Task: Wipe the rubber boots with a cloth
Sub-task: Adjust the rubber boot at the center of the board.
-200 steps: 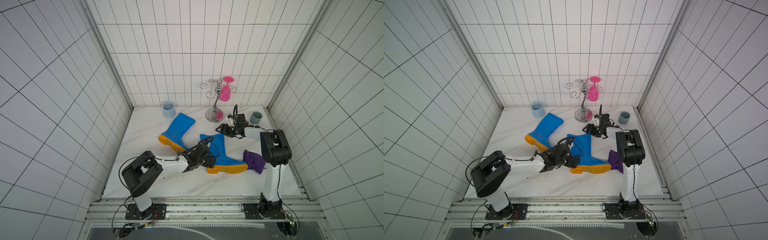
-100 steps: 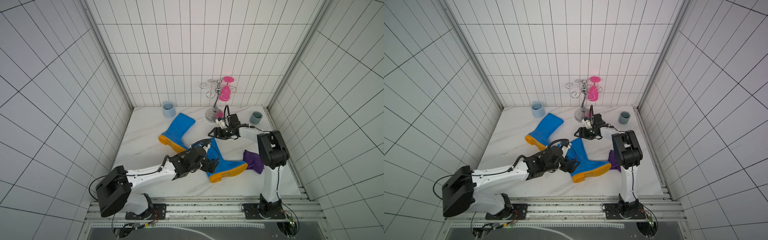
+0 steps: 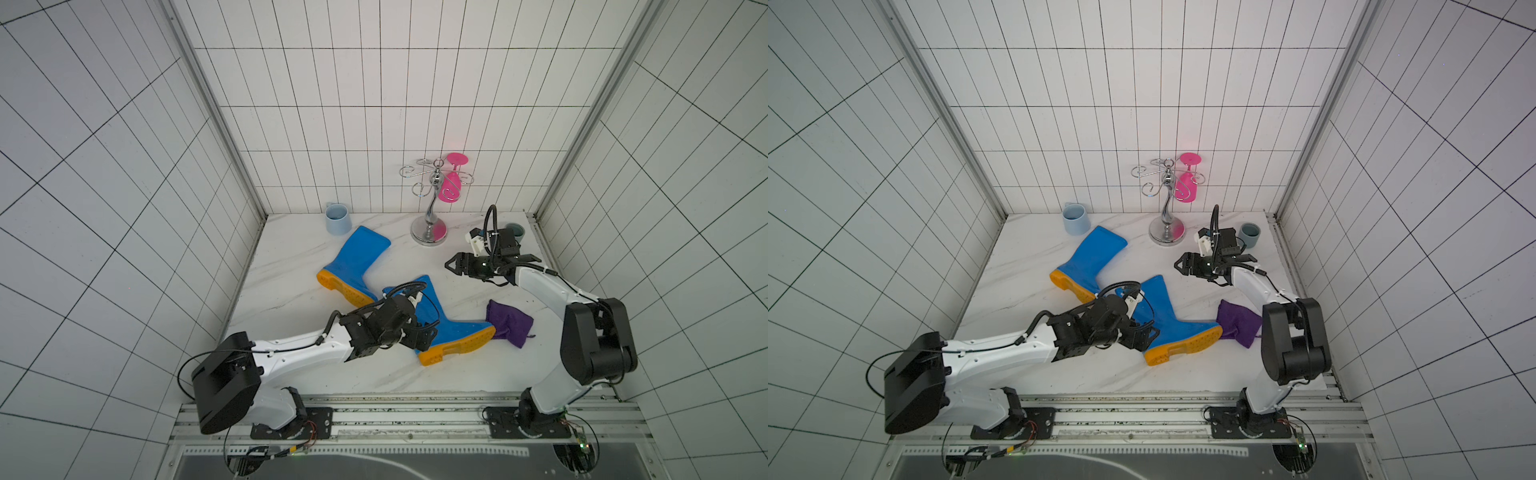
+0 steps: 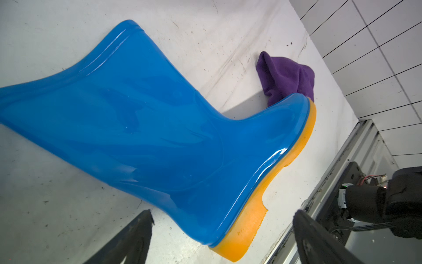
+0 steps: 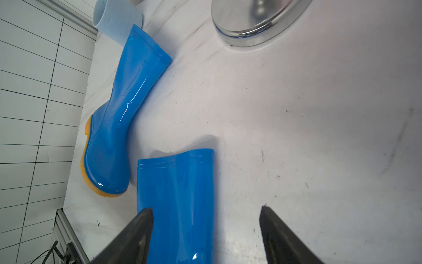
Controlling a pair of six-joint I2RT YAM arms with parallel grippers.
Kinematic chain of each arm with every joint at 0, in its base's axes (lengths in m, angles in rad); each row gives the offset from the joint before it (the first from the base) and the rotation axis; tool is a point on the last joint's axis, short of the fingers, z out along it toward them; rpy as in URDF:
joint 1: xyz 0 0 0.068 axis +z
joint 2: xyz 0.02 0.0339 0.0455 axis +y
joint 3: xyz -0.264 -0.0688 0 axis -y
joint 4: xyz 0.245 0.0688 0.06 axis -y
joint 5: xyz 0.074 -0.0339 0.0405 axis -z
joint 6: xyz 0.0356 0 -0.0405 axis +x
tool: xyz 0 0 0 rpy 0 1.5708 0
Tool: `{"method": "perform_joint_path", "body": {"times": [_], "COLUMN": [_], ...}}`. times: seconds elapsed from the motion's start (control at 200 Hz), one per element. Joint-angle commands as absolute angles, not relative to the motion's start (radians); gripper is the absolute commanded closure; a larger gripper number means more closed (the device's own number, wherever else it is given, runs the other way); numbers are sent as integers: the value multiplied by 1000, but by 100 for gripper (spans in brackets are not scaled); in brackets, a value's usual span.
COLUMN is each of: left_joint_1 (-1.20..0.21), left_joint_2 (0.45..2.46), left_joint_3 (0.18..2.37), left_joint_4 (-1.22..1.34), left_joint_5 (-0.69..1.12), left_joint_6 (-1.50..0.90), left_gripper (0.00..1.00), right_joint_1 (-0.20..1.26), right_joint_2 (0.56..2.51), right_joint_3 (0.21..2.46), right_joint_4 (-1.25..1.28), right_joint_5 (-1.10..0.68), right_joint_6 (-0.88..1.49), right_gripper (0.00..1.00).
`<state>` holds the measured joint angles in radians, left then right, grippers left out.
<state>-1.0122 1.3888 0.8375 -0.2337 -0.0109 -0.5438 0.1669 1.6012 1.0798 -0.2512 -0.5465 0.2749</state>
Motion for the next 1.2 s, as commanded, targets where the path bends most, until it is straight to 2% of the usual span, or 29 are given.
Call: {"method": "perform_joint_path", "body": {"times": [0.0, 0.085, 0.22, 0.45, 0.825, 1.194], "left_joint_1": [-1003, -955, -832, -734, -636, -545], "left_joint_2": [1399, 1448, 1548, 1619, 1695, 1807], "left_joint_3": [898, 964, 1072, 1045, 1011, 1019], "left_joint_4": [-258, -289, -359, -284, -261, -190], "left_joint_5": [-202, -237, -139, -65, 6, 71], "left_joint_6": [-433, -352, -344, -359, -389, -406], "left_gripper": [2, 2, 2, 3, 4, 8], "right_joint_1": [175, 193, 229, 276, 285, 314], "right_joint_2": [1479, 1368, 1179, 935, 708, 603], "right_joint_3": [965, 899, 794, 667, 557, 477], "right_joint_4": [-291, -303, -365, -469, -637, -712], "right_joint_5": [-517, -499, -465, -390, -365, -393], "right_joint_6": [303, 337, 414, 516, 628, 725], "right_gripper": [25, 25, 25, 25, 26, 27]}}
